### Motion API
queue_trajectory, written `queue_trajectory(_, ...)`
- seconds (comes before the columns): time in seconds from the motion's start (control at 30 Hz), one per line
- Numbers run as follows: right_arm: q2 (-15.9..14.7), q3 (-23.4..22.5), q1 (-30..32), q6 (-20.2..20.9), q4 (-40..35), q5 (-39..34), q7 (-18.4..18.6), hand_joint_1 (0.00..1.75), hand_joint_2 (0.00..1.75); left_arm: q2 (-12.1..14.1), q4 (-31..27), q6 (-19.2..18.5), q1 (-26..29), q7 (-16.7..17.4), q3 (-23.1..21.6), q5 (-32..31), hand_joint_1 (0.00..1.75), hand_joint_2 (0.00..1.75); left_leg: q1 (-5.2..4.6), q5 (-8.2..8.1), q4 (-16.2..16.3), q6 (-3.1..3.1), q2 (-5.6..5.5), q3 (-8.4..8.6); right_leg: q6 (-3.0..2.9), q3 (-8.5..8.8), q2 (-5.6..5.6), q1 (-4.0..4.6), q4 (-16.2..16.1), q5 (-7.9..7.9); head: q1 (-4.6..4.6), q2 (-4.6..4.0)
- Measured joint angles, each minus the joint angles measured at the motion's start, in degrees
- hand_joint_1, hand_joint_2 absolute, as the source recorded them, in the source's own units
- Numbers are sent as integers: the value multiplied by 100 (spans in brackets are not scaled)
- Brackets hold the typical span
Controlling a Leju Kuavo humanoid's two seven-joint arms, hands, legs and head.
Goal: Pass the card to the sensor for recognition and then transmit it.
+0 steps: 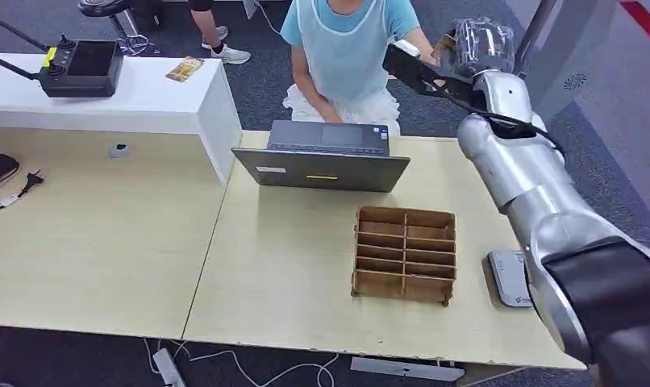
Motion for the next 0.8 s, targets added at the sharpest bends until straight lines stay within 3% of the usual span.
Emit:
queue_trajectory(0.53, -216, -898, 425, -130, -1270, -1086, -483, 175, 175, -4, 0, 17, 40, 0, 0, 31, 0, 0, 0, 0, 1, 0, 0, 1, 0, 0, 0, 0, 0, 0, 0, 0)
queue_trajectory(0.8, -317, -1343, 539, 901, -1703, -2631, -848, 175, 175, -4, 0, 57, 58, 0, 13, 199, 0, 0, 0, 0, 1, 0, 0, 1, 0, 0, 0, 0, 0, 0, -2, 0)
